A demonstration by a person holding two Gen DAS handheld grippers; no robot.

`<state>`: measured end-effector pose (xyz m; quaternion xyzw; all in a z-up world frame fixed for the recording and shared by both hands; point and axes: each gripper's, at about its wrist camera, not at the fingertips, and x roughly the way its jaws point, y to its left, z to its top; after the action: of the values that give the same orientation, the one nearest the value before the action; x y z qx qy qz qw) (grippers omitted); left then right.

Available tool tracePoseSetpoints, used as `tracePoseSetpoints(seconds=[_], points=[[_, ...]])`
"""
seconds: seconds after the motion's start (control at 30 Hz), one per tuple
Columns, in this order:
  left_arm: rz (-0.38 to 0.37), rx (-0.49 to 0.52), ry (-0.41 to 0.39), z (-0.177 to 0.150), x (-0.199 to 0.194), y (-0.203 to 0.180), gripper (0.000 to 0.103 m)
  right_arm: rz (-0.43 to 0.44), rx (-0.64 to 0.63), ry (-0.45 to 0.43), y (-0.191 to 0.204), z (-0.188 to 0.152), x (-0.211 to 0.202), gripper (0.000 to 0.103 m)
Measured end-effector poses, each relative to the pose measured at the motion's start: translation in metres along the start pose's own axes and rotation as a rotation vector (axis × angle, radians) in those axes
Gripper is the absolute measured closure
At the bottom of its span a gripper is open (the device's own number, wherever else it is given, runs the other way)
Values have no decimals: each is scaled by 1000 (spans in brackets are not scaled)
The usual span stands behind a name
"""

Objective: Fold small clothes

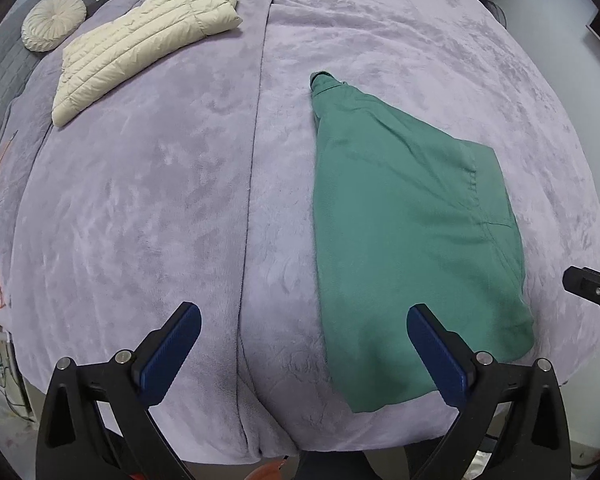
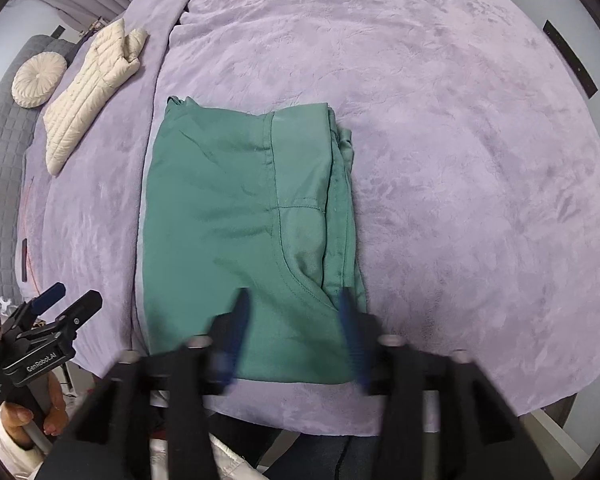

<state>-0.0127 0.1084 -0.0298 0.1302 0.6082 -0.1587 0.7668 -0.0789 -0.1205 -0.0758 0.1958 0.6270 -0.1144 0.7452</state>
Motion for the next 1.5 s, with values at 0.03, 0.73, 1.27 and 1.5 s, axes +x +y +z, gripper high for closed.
tracePoseSetpoints(seconds=[0.03, 0.73, 1.27, 1.5], points=[[2, -2, -3, 1, -2, -1, 0, -9, -11, -16, 3, 1, -3, 13], [49, 5, -18, 5, -8, -4, 0, -101, -35, -66, 9, 3, -15, 0], [48, 0, -12, 5, -6, -3, 0, -102, -37, -63, 10, 2, -15, 0], [47, 2, -9, 6, -6, -2, 0, -103, -38, -61, 10, 2, -14, 0]])
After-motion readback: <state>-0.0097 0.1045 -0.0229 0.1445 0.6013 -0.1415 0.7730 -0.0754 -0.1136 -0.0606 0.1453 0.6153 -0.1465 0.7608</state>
